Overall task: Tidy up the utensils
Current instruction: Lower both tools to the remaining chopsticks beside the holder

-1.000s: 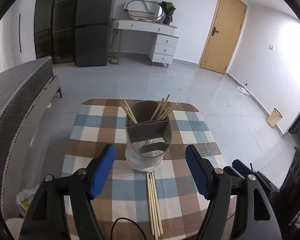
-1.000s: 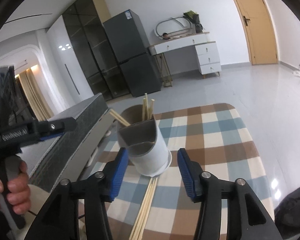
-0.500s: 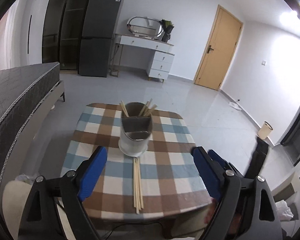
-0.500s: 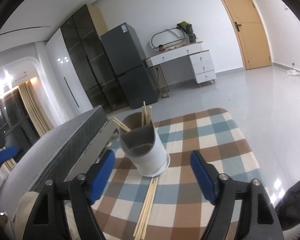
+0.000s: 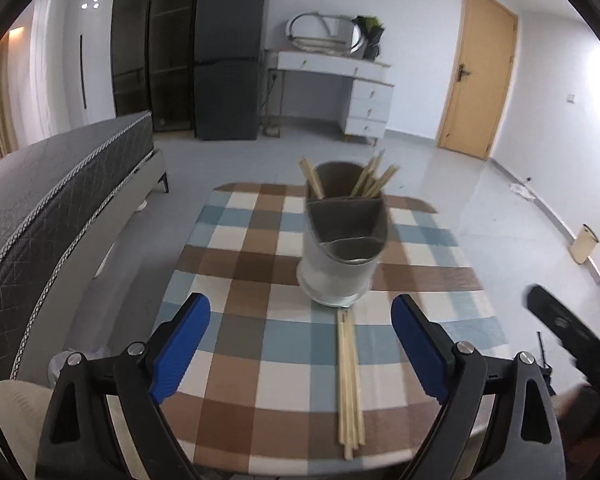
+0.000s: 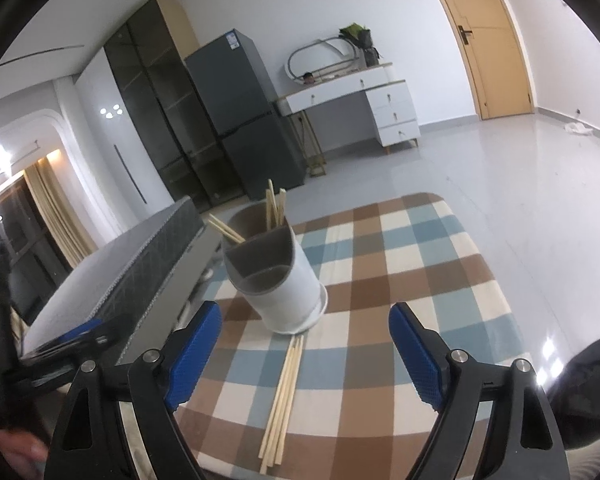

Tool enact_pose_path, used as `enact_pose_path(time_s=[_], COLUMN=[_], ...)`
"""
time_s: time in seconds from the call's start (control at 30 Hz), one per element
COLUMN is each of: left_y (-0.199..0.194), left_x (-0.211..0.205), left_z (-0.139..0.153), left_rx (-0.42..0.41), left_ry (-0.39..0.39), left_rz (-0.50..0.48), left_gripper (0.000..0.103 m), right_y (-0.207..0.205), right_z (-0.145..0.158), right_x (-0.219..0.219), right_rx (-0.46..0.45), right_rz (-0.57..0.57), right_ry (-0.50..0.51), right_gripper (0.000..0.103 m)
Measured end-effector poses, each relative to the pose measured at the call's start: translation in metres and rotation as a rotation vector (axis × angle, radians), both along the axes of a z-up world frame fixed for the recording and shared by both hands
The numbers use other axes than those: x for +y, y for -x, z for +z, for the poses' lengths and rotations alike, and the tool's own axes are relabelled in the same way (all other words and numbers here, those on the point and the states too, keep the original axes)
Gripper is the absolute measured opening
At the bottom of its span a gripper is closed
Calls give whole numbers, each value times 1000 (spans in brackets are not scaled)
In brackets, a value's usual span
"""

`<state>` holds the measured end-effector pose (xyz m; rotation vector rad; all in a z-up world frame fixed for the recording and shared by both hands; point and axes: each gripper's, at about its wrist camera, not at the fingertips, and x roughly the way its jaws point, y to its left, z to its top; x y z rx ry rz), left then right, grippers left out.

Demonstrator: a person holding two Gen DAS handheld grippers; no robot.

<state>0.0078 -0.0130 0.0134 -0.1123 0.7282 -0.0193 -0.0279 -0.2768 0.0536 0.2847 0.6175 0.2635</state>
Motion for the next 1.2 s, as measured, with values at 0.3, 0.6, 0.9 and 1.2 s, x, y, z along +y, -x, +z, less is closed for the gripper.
enact_pose_path(time_s=[0.3,0.6,0.9,1.2], left_y=[-34,-55,-72,-73], left_x=[19,36,60,69], left_z=[-74,-81,-91,-92], left_rx=[188,229,314,360], left_ry=[32,87,179,204], left_rz=[48,116,191,230], left_gripper=[89,89,89,89], right_y=[-32,-82,-117,-115], right_z=[-38,-93,-139,-154], right_x=[31,78,106,121], right_rx=[168,318,427,483], right_rz=[41,162,185,207], right_ry=[118,294,403,442], right_gripper=[84,65,41,35])
